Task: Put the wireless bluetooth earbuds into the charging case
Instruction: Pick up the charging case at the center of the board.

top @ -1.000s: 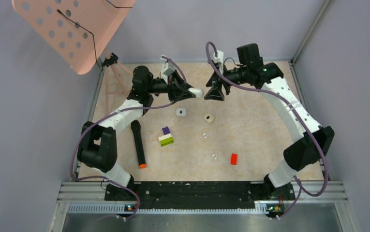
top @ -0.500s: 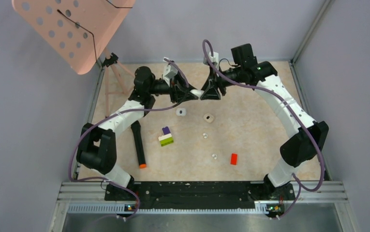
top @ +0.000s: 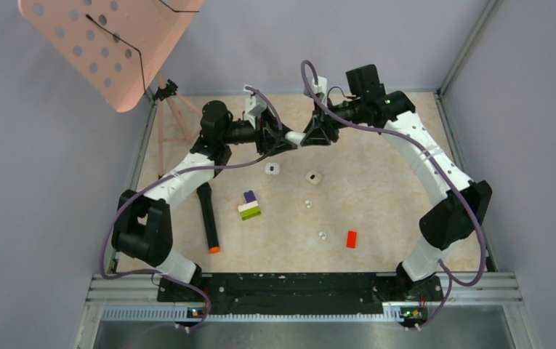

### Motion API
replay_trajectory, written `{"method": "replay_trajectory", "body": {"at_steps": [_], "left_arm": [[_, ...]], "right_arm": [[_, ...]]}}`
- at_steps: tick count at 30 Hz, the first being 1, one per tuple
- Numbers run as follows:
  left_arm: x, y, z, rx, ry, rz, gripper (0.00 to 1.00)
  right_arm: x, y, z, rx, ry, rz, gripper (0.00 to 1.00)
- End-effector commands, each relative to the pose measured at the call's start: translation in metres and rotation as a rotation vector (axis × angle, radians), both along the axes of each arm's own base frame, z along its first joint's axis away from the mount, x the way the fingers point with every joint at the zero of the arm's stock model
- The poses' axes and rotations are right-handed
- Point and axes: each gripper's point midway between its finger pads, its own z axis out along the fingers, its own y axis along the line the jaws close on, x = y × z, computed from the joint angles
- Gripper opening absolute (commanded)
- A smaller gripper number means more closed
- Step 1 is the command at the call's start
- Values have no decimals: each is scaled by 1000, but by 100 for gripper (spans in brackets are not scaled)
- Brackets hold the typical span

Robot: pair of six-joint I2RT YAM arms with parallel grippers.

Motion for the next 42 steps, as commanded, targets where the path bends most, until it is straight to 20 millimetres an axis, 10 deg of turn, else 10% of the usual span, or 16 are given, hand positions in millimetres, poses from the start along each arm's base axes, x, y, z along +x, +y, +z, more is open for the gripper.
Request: {"method": "replay_trajectory", "body": {"at_steps": [1, 42], "left_arm": [[-8, 7, 10, -13, -1, 61, 51], [3, -3, 14, -71, 147, -5, 48]], "right_arm": [[3, 0, 37, 26, -162, -8, 14], [1, 4, 34, 42, -156, -15, 14]]}}
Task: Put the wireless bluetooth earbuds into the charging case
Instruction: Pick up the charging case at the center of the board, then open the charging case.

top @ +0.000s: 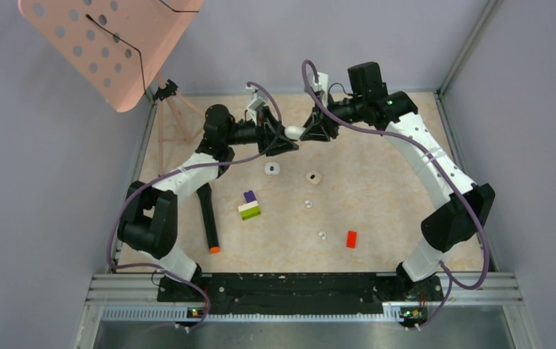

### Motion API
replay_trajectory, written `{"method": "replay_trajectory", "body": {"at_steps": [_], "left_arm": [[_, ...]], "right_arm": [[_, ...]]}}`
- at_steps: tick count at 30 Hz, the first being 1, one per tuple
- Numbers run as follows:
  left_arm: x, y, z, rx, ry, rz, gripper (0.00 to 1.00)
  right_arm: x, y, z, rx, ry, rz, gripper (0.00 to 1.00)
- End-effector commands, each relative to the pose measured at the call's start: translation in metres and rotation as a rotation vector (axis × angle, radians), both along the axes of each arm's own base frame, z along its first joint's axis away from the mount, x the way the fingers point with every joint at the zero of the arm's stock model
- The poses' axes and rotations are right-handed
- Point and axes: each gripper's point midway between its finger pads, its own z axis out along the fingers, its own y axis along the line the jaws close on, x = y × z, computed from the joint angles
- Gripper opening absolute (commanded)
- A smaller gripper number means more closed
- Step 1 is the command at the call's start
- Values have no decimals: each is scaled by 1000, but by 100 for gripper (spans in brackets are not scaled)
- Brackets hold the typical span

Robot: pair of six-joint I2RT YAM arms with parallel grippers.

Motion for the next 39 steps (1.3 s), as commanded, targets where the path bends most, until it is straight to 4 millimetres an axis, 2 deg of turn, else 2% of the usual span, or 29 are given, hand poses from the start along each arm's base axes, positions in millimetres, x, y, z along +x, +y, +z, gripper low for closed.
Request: {"method": "replay_trajectory", "body": {"at_steps": [1, 5, 7, 14, 19, 21, 24, 25, 29, 39], "left_arm": [[3, 0, 27, -41, -86, 0, 48], [4, 0, 30, -45, -84, 1, 47], [4, -1, 30, -45, -80, -3, 43], [5, 0, 27, -48, -56, -17, 16], [5, -1, 28, -51, -62, -25, 1], [5, -1, 27, -52, -65, -29, 0], [3, -1, 27, -53, -80, -39, 0], [2, -1, 25, -52, -87, -44, 0], [-3, -1, 22, -47, -120, -73, 0], [-12, -3, 24, -45, -200, -121, 0]], "right_arm": [[-10, 4, 22, 35, -70, 24, 14], [-9, 3, 19, 29, -67, 18, 14], [-10, 4, 19, 31, -64, 21, 14], [-10, 5, 20, 32, -64, 20, 14], [-10, 5, 15, 24, -56, 15, 17], [-10, 5, 15, 25, -43, 9, 25], [-10, 5, 16, 29, -2, -19, 47], [-8, 5, 16, 30, 15, -35, 50], [2, 2, 20, 69, 94, -92, 53], [30, -5, 23, 160, 241, -180, 52]]}}
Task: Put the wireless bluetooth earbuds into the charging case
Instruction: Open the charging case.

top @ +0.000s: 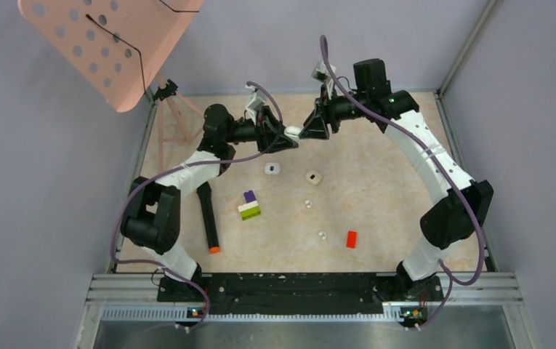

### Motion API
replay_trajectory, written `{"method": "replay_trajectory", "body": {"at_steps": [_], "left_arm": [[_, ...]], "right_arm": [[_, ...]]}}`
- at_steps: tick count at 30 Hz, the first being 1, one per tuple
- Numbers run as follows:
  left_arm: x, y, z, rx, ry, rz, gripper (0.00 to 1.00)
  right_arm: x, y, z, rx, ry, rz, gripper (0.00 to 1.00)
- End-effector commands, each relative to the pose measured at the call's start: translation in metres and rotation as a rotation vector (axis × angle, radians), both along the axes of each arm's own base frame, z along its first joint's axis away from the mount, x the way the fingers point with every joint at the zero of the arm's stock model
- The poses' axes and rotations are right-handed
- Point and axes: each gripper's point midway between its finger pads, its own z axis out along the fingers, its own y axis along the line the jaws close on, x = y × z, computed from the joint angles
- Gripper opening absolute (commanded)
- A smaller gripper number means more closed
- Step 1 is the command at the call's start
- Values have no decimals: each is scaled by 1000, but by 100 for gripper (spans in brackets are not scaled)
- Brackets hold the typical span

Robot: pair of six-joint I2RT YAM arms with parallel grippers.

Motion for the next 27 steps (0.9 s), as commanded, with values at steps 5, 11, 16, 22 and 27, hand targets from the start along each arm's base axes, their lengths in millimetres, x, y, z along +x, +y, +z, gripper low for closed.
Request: {"method": "replay_trajectory", "body": {"at_steps": [5, 11, 16, 22, 27], "left_arm": [[-11, -3, 18, -25, -141, -63, 0], [-8, -3, 16, -27, -117, -43, 0], [1, -2, 10, -26, -66, 2, 0], [8, 3, 9, -26, -36, 45, 0], [14, 17, 12, -22, 5, 102, 0]], "right_arm": [[33, -7, 22, 89, 13, -104, 52], [31, -7, 30, 124, 25, -90, 52], [24, -16, 72, 194, -14, -99, 57], [22, -56, 86, 169, -93, -204, 58], [-4, -81, 6, -21, -161, -195, 53]]}}
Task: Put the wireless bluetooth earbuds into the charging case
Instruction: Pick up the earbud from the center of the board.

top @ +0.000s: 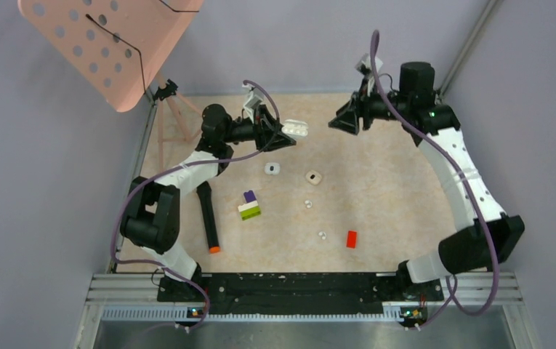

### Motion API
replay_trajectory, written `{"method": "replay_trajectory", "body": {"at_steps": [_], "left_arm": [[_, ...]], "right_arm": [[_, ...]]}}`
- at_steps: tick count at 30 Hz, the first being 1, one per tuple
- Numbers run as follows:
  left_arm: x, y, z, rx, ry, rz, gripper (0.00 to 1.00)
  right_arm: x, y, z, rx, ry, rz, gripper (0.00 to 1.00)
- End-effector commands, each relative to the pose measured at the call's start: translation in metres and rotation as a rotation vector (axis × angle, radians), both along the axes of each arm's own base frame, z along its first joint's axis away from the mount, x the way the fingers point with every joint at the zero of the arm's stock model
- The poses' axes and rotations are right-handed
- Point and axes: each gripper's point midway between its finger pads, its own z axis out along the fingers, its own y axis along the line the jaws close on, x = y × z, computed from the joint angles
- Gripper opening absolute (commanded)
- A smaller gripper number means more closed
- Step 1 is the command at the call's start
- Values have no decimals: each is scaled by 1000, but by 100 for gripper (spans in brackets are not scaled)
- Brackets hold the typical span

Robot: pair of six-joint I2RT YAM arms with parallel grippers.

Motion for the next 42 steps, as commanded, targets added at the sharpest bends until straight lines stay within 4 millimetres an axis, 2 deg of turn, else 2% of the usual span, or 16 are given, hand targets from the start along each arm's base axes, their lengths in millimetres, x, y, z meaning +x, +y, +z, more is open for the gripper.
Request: {"method": "replay_trajectory", "body": {"at_steps": [1, 6, 8, 11, 15, 18, 21, 27, 30, 37, 42], "left_arm": [[5, 17, 14, -13, 1, 71, 0], [13, 40, 10, 6, 47, 163, 0], [12, 48, 6, 17, 60, 199, 0], [10, 56, -3, 37, 82, 247, 0], [9, 65, -3, 45, 86, 304, 0], [9, 73, -2, 43, 92, 345, 0], [7, 79, -5, 48, 122, 371, 0], [4, 90, -10, 57, 156, 423, 0], [4, 96, -9, 51, 164, 455, 0], [9, 108, 4, 26, 136, 497, 0], [11, 113, 10, 11, 125, 513, 0]], "right_arm": [[-40, -20, -52, -164, -114, 62, 52], [-74, -25, -139, -397, -178, 224, 39], [-89, -20, -172, -498, -176, 296, 33], [-109, -16, -213, -572, -66, 313, 27], [-129, -11, -250, -606, 152, 213, 26], [-134, -12, -265, -597, 268, 120, 25], [-147, -9, -283, -580, 403, 93, 23], [-161, 11, -301, -573, 517, 79, 22], [-165, 14, -310, -588, 560, 58, 24], [-174, 6, -333, -666, 678, -69, 25], [-177, 0, -335, -688, 711, -105, 27]]}}
